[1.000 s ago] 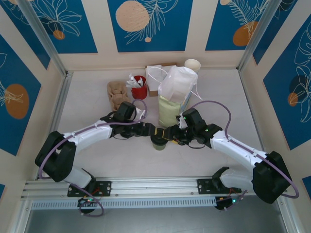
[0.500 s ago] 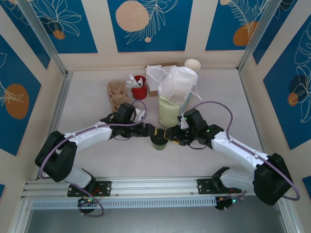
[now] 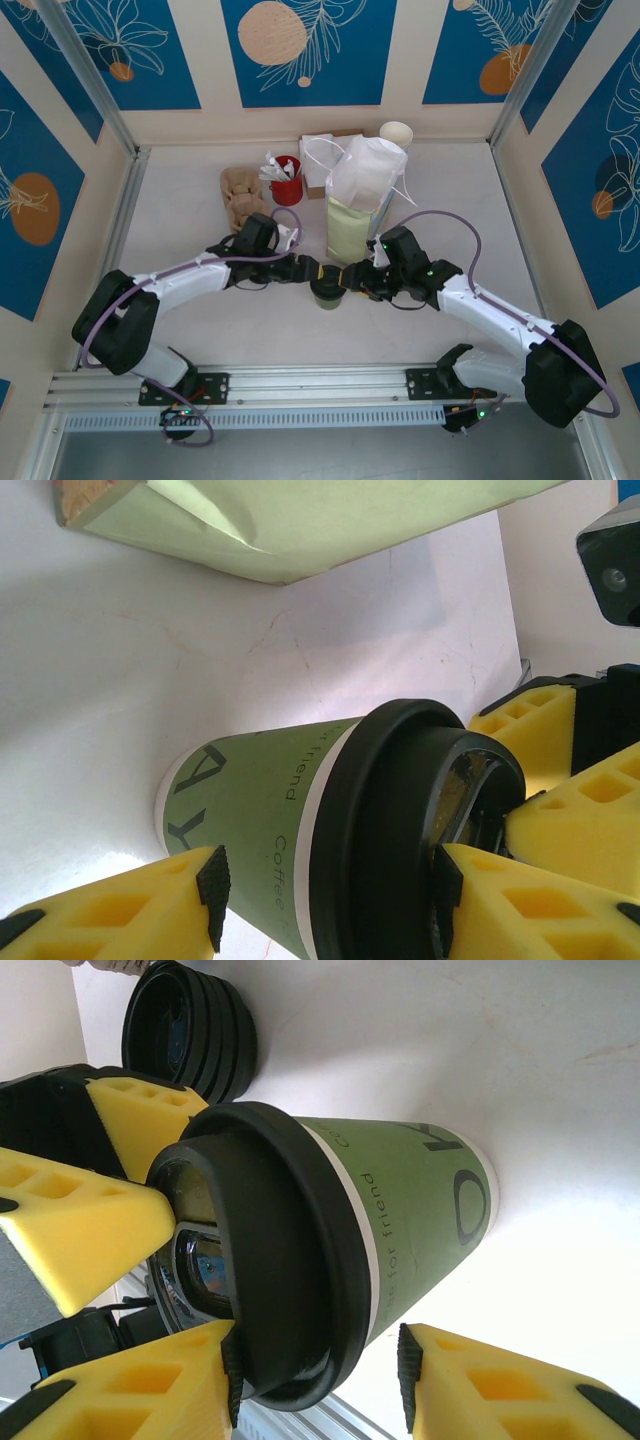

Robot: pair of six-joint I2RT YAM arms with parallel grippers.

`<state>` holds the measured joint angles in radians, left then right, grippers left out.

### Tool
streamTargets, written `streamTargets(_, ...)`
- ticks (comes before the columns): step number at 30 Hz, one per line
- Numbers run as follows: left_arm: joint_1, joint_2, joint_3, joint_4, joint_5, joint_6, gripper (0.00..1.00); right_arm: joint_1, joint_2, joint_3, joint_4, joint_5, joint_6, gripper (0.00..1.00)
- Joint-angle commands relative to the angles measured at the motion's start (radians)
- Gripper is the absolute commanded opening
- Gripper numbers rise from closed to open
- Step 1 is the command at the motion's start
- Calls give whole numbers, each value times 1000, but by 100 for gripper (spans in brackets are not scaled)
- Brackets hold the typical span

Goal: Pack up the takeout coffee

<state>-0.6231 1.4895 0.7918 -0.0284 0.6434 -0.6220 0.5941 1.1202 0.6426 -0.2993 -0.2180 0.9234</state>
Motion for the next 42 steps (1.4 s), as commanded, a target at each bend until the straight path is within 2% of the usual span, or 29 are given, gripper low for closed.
streamTargets(1,-8,35,-66,-102,-52,10,56,-11,-3,-40,-34,17,-4,45)
streamTargets(14,-8,20,-110,-85,-54,8,55,-60,-20,-103,-20,6,11,45)
streamTargets(26,-9,-1,-74,-100,-49,4,55,-62,-22,-96,-24,-2,8,43)
streamTargets(35,-9,6,-77,-105,-57,8,55,-63,-9,-153,22,12,9,41)
streamTargets(42,-10,-9,-66,-109,-56,5,54,-62,-22,-120,-6,3,-2,41)
